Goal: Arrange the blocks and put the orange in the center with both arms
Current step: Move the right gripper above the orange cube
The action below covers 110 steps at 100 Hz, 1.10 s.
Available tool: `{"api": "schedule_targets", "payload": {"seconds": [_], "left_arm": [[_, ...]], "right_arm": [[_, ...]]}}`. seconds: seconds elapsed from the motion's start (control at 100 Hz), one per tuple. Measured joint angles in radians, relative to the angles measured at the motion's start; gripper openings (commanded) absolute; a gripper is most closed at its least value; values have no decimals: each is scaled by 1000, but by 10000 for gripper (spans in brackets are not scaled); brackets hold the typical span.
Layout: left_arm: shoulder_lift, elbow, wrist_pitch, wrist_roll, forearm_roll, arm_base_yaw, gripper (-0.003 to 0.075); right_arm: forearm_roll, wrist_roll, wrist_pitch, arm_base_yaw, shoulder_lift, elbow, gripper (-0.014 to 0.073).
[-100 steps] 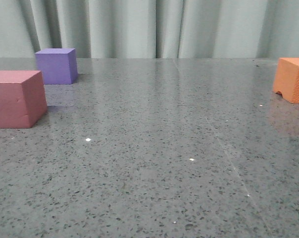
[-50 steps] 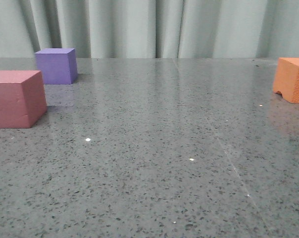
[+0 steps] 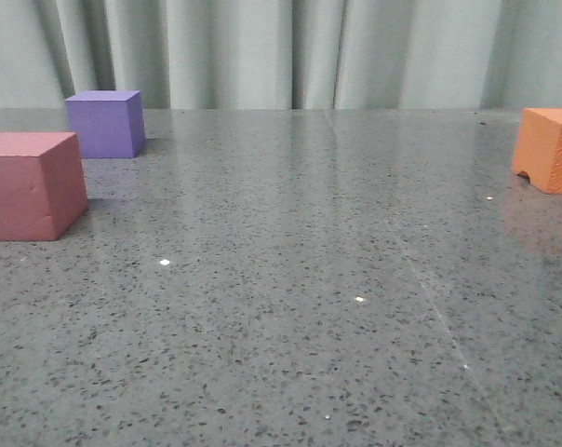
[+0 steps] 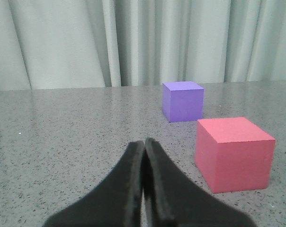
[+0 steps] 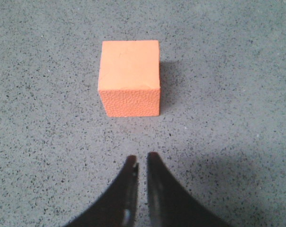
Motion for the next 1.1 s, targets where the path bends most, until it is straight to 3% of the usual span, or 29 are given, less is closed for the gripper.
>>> {"api": "schedule_targets", "payload": {"seconds": [0.05,0.15,0.24,0.57,1.1], "left_arm": [[0,0,0,0,0,0,-19],[0,0,0,0,0,0,-19],[0,0,0,0,0,0,-19],[0,0,0,0,0,0,-19],[0,0,0,0,0,0,-19]], "right_arm": [[9,0,13,0,0,0,447],[14,0,39,0,0,0,671],[19,0,53,0,0,0,633],[31,0,112,0,48,-66,634],[33,0,129,0,424,-393,634]]}}
